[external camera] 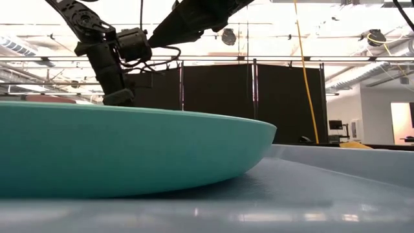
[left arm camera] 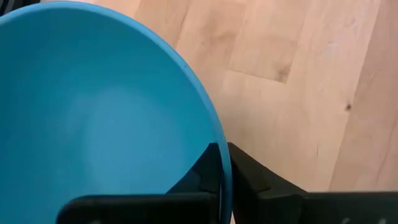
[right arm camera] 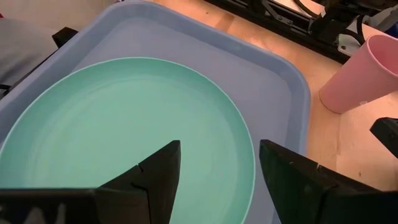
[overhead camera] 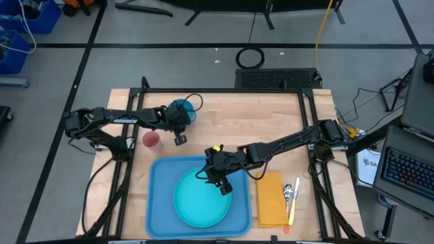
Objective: Set up tray
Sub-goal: Put the blue bowl on top of the light blue plate
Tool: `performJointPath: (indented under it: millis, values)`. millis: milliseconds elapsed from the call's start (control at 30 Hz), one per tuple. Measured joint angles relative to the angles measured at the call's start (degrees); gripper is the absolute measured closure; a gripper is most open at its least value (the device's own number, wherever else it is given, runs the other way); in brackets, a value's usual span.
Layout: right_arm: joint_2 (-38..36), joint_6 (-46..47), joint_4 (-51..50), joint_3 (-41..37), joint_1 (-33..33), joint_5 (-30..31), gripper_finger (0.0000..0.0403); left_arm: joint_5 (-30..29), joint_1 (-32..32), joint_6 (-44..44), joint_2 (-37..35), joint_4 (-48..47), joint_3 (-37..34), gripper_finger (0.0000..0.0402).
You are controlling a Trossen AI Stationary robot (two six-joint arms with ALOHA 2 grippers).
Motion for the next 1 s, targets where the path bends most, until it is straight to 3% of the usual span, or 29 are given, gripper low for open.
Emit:
performJointPath:
  millis: [433, 667, 1000]
  values:
    - [-0.2, -0.2, -0.3, 0.0, 0.0, 0.4, 0.0193, -2.3, -8.6, -0.7, -0.2, -0.9, 0.0, 0.0395]
    - [-2.0, -0.9, -1.1, -0.1, 0.6, 4.3, 0.0193, -5.7, -15.5, -3.4, -3.2, -7.7, 2.9, 0.0395]
    - [-11.9, -0.1, 2.8, -10.3, 1.5, 10.9, 0.0193, -3.6, -26.2, -7.7, -4.4, -14.1, 9.6, 0.0395]
